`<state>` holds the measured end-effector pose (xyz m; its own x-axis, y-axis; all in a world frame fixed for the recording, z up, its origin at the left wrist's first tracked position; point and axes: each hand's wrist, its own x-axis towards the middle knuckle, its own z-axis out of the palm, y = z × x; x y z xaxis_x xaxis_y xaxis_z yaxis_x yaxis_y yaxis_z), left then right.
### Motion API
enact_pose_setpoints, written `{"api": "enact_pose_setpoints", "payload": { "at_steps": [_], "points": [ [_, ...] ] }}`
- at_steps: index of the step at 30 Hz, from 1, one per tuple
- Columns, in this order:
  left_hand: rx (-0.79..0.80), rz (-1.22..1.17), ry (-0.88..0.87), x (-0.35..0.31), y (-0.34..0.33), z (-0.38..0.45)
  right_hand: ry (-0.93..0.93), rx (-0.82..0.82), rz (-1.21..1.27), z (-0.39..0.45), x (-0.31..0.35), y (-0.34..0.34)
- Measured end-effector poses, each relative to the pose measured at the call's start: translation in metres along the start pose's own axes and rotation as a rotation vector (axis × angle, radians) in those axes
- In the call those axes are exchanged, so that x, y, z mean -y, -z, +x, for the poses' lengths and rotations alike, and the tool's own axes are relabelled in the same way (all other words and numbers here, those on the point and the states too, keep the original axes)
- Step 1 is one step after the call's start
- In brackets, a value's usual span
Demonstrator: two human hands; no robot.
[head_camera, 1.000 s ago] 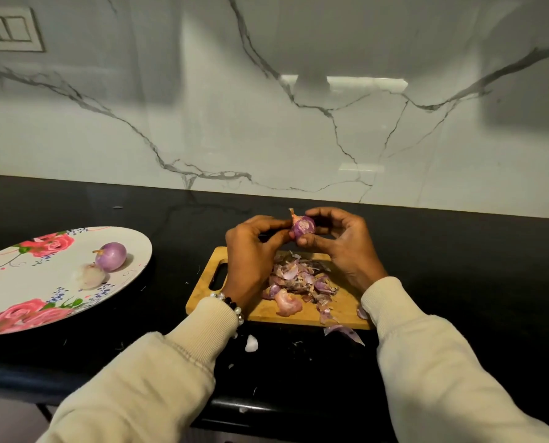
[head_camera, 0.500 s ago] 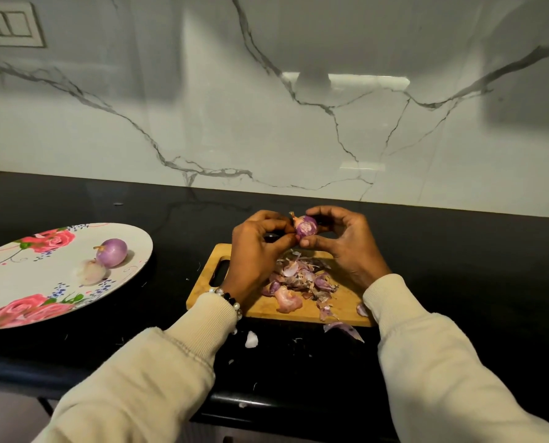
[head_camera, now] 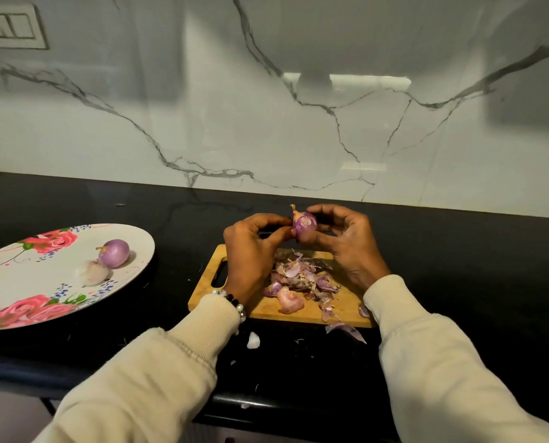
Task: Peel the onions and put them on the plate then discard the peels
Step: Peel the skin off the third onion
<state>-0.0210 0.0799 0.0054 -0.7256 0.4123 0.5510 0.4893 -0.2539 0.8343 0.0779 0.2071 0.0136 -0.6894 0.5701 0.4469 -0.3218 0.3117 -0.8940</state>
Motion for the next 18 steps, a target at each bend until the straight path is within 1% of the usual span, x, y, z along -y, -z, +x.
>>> {"api": "enact_pose_setpoints", "payload": {
  "at_steps": [3, 8, 14, 16, 18],
  "points": [
    [0.014, 0.008, -0.005, 0.0018, -0.0001, 0.0009, -0.003, -0.001, 0.009, -0.0002, -0.0003, -0.0001],
    [0.071, 0.035, -0.065, -0.0001, 0.0013, 0.0019, -0.009, 0.006, -0.033, -0.0002, 0.0, 0.0039],
    [0.188, 0.096, -0.069, 0.0015, -0.0001, 0.0017, -0.014, 0.027, -0.024, -0.0004, -0.0037, 0.0079],
    [0.18, 0.085, -0.062, 0.0018, -0.0013, 0.0015, -0.022, 0.021, 0.006, -0.0004, -0.0037, 0.0072],
    [0.135, 0.01, 0.002, 0.0027, -0.002, 0.0025, -0.029, 0.012, 0.068, 0.0004, -0.0036, 0.0064]
  ]
}}
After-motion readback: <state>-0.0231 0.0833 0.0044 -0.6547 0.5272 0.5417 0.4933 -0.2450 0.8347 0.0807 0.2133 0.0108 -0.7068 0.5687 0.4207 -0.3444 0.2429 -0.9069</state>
